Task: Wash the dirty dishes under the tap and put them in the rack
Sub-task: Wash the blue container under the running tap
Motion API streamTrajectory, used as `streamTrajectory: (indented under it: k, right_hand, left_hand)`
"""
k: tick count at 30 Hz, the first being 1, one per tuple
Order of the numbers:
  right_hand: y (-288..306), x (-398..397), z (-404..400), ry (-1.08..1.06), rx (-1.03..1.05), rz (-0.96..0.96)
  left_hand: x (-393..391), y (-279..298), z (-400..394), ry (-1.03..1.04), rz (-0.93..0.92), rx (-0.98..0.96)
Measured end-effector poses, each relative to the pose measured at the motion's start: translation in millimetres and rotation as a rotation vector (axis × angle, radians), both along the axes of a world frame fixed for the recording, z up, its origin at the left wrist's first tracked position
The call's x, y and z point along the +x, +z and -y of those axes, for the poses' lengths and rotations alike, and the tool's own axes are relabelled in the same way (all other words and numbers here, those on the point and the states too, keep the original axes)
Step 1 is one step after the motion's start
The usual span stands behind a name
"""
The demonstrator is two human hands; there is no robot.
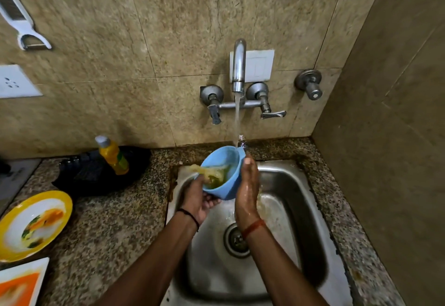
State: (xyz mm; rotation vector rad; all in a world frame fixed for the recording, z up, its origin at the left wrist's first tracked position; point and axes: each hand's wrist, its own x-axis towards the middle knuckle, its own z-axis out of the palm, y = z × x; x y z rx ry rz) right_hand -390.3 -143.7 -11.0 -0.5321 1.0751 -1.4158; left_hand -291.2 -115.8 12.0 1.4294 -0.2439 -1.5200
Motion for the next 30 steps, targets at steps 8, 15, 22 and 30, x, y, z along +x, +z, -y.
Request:
streamTrajectory:
  k: [8, 15, 22, 30]
  right_hand:
    - [-21.8, -18.4, -13.5, 0.188, 0.289, 0.571]
    - [-25.5, -19.0, -12.8, 0.151, 0.433, 0.349]
    - [-30.1, -16.0, -1.1, 0.147, 0.502, 0.407]
    - [-21.7, -4.5, 2.8, 0.155, 0.300, 0.523]
  left_hand:
    - [-6.5, -9.2, 7.2, 0.050, 0.361, -0.044]
    - [-25.1, -5.8, 6.5, -0.028, 1.106, -0.236]
    - [-19.9, -6.1, 0.0, -0.388, 1.659, -0.616]
    - [-13.3, 9.3, 4.3, -0.153, 1.319, -0.601]
